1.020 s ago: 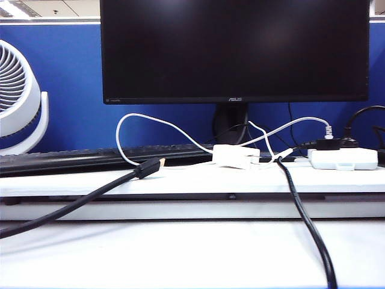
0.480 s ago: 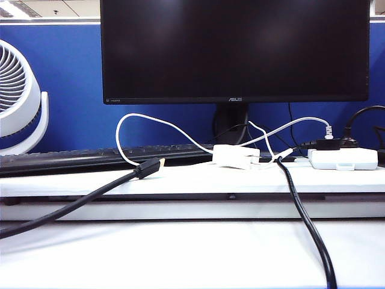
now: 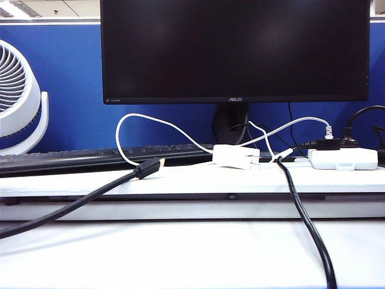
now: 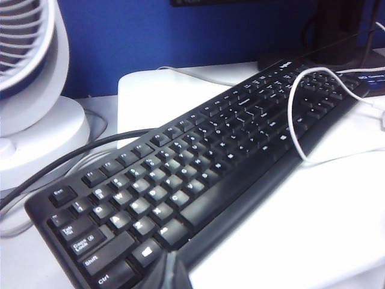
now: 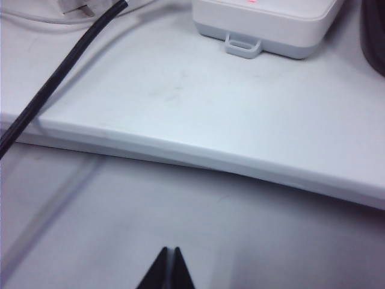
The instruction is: Pick up the Type-C charging cable and the charging base, insert one end of the Type-C charger into the corresponding slot on the base, and finally place the plugged-in charger back on the table.
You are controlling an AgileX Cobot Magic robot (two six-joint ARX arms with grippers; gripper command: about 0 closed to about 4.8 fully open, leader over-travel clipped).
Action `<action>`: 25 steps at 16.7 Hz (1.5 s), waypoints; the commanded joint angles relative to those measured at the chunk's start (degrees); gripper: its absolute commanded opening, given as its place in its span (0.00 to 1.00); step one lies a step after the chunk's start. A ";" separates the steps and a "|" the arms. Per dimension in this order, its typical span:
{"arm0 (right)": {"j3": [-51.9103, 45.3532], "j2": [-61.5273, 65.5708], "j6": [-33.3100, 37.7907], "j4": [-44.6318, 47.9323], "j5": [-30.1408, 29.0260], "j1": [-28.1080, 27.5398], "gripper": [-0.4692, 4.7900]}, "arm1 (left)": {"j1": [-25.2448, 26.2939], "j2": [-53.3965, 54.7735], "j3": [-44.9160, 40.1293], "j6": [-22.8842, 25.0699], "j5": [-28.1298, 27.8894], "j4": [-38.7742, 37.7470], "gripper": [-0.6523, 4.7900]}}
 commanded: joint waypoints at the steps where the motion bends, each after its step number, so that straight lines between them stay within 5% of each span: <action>1: 0.35 0.02 0.20 0.94 -0.09 0.09 0.09 | 0.00 -3.63 -5.16 0.24 -0.02 2.32 0.11; 6: 0.35 0.02 0.20 0.94 -0.09 0.09 0.09 | 0.02 -7.37 -9.86 0.85 -2.03 0.04 0.11; 10: 0.35 0.09 0.20 0.96 -0.09 0.09 0.09 | 0.02 -9.25 -9.86 0.90 -9.11 -1.84 0.11; 20: 0.00 -2.80 0.22 0.52 -0.26 -0.83 0.09 | 0.00 -9.31 -9.86 0.83 -8.87 -1.73 0.11; 25: -1.20 -14.82 0.17 1.44 0.13 -16.17 0.09 | 0.00 -9.38 -9.86 0.83 -8.55 -1.70 0.11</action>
